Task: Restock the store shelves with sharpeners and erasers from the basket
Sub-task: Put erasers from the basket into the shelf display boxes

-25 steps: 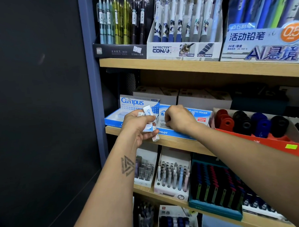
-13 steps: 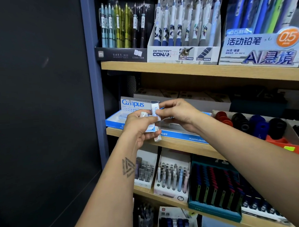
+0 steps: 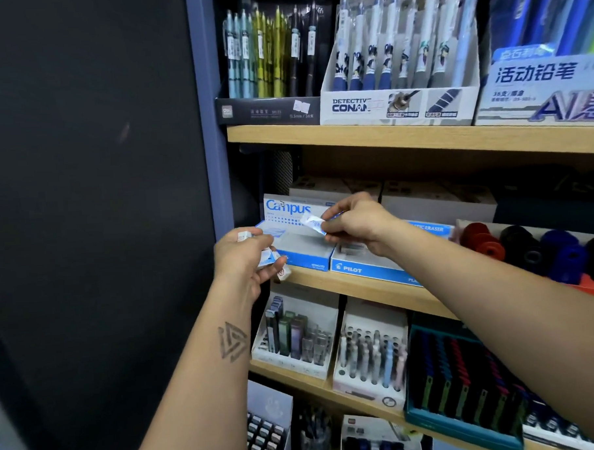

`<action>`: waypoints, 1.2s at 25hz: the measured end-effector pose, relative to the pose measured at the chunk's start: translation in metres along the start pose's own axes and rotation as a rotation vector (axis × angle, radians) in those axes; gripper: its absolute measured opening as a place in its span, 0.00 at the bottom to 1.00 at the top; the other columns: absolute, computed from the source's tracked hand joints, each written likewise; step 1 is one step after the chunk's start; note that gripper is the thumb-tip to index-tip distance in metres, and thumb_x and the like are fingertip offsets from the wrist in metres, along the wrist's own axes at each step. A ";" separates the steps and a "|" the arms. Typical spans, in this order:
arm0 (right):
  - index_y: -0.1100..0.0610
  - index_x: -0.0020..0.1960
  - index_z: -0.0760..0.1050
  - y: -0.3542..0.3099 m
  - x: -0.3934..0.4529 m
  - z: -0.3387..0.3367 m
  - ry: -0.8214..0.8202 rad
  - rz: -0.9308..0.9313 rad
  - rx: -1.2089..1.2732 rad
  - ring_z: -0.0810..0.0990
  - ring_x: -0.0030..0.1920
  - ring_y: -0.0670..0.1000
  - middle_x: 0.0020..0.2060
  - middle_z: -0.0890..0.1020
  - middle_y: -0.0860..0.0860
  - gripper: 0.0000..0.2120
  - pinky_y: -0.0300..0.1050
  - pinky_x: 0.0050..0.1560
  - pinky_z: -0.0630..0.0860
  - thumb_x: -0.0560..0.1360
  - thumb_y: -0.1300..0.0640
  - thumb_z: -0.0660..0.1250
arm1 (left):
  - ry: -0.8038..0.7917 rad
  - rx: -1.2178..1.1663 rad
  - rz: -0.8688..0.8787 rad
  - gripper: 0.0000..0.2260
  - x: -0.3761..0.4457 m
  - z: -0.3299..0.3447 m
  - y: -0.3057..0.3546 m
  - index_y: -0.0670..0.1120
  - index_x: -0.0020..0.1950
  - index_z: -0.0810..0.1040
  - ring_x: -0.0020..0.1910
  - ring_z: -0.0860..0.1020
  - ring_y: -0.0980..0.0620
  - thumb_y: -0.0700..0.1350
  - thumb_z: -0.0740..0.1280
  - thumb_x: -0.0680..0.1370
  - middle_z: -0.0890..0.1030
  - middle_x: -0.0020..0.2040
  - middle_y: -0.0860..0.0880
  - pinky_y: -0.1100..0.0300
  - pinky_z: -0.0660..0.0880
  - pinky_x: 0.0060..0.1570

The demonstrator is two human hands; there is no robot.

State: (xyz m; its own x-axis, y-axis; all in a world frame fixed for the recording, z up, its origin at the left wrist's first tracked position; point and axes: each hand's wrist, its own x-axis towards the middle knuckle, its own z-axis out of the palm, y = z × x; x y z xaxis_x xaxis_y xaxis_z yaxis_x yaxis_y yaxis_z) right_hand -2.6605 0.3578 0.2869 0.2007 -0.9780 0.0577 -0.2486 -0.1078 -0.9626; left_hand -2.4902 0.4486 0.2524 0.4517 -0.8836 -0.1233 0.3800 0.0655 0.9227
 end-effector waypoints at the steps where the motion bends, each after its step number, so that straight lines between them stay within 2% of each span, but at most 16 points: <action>1: 0.64 0.45 0.78 -0.001 0.006 0.008 0.013 -0.004 -0.023 0.82 0.32 0.54 0.38 0.82 0.60 0.04 0.46 0.41 0.83 0.75 0.71 0.70 | 0.019 0.008 0.003 0.07 0.002 -0.005 0.002 0.42 0.52 0.78 0.41 0.82 0.39 0.33 0.70 0.76 0.80 0.48 0.37 0.60 0.78 0.26; 3: 0.64 0.47 0.80 -0.004 0.018 0.028 0.023 0.032 -0.065 0.82 0.32 0.55 0.38 0.82 0.61 0.03 0.51 0.46 0.84 0.75 0.70 0.70 | 0.053 0.034 0.009 0.08 0.005 -0.012 0.004 0.41 0.54 0.78 0.38 0.82 0.42 0.33 0.70 0.76 0.81 0.49 0.38 0.60 0.79 0.27; 4: 0.65 0.50 0.80 -0.006 0.023 0.037 0.021 0.072 -0.083 0.83 0.31 0.54 0.38 0.83 0.61 0.05 0.51 0.44 0.84 0.75 0.69 0.70 | 0.062 0.041 0.014 0.09 0.006 -0.014 0.004 0.41 0.54 0.78 0.37 0.82 0.43 0.33 0.70 0.76 0.81 0.48 0.38 0.59 0.79 0.27; 7: 0.66 0.54 0.75 -0.012 0.034 0.064 -0.037 0.190 -0.085 0.83 0.30 0.53 0.36 0.84 0.62 0.07 0.44 0.34 0.83 0.76 0.68 0.69 | 0.062 0.037 0.015 0.08 0.008 -0.015 0.004 0.41 0.54 0.78 0.35 0.82 0.45 0.33 0.70 0.76 0.81 0.48 0.38 0.58 0.80 0.28; 9: 0.67 0.55 0.74 -0.011 0.042 0.076 -0.056 0.223 -0.046 0.84 0.32 0.53 0.38 0.84 0.62 0.07 0.42 0.34 0.83 0.77 0.68 0.68 | 0.049 0.039 0.002 0.09 0.009 -0.014 0.003 0.41 0.55 0.78 0.34 0.82 0.45 0.33 0.70 0.77 0.81 0.49 0.38 0.58 0.80 0.29; 14: 0.65 0.55 0.76 0.008 0.058 0.093 0.059 0.086 -0.124 0.87 0.36 0.56 0.41 0.84 0.63 0.16 0.52 0.41 0.85 0.69 0.73 0.72 | 0.034 0.023 -0.019 0.10 0.012 -0.015 0.002 0.40 0.57 0.77 0.33 0.82 0.45 0.33 0.69 0.77 0.81 0.46 0.39 0.59 0.80 0.28; 16: 0.65 0.54 0.76 0.007 0.056 0.093 0.054 0.076 -0.125 0.87 0.36 0.56 0.43 0.84 0.63 0.15 0.52 0.42 0.85 0.70 0.73 0.72 | 0.029 0.018 -0.032 0.09 0.013 -0.016 0.002 0.41 0.56 0.78 0.33 0.82 0.44 0.33 0.70 0.77 0.81 0.47 0.38 0.59 0.80 0.28; 19: 0.65 0.57 0.75 0.000 0.045 0.089 0.014 0.098 -0.049 0.87 0.37 0.55 0.47 0.84 0.64 0.12 0.50 0.42 0.85 0.74 0.73 0.65 | -0.023 -0.029 -0.039 0.09 0.011 -0.017 0.003 0.40 0.55 0.78 0.35 0.82 0.42 0.34 0.71 0.77 0.81 0.49 0.38 0.60 0.79 0.28; 21: 0.64 0.56 0.76 -0.006 0.030 0.080 -0.006 0.014 -0.028 0.86 0.36 0.53 0.48 0.84 0.63 0.09 0.45 0.39 0.84 0.77 0.69 0.64 | -0.063 -0.067 -0.030 0.07 0.009 -0.014 0.005 0.40 0.54 0.78 0.35 0.82 0.42 0.36 0.71 0.77 0.81 0.50 0.39 0.60 0.79 0.29; 23: 0.63 0.52 0.79 -0.010 0.009 0.066 -0.169 -0.114 -0.023 0.84 0.37 0.51 0.47 0.85 0.60 0.05 0.41 0.38 0.81 0.77 0.63 0.69 | -0.087 -0.114 -0.016 0.05 0.005 -0.010 0.005 0.40 0.53 0.77 0.38 0.83 0.42 0.37 0.71 0.78 0.81 0.49 0.39 0.59 0.79 0.29; 26: 0.62 0.52 0.79 -0.015 -0.020 0.045 -0.424 -0.123 -0.076 0.83 0.40 0.51 0.41 0.84 0.56 0.14 0.41 0.40 0.80 0.74 0.54 0.75 | -0.067 -0.183 0.029 0.06 0.002 -0.005 0.006 0.40 0.55 0.76 0.40 0.84 0.43 0.37 0.69 0.79 0.82 0.51 0.38 0.57 0.81 0.32; 30: 0.63 0.55 0.77 -0.020 -0.025 0.028 -0.504 0.017 0.075 0.85 0.45 0.56 0.46 0.84 0.61 0.12 0.47 0.48 0.84 0.73 0.64 0.74 | -0.090 -0.163 0.114 0.06 -0.007 0.006 0.006 0.41 0.55 0.77 0.35 0.84 0.46 0.38 0.69 0.79 0.81 0.47 0.39 0.54 0.82 0.34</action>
State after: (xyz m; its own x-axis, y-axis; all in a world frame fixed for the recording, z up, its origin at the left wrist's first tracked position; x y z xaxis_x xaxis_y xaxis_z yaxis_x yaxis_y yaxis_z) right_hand -2.6338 0.3897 0.2968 0.6339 -0.7697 -0.0754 -0.1910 -0.0613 -0.9797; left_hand -2.4955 0.4524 0.2611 0.4284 -0.9034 0.0182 0.4592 0.2350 0.8567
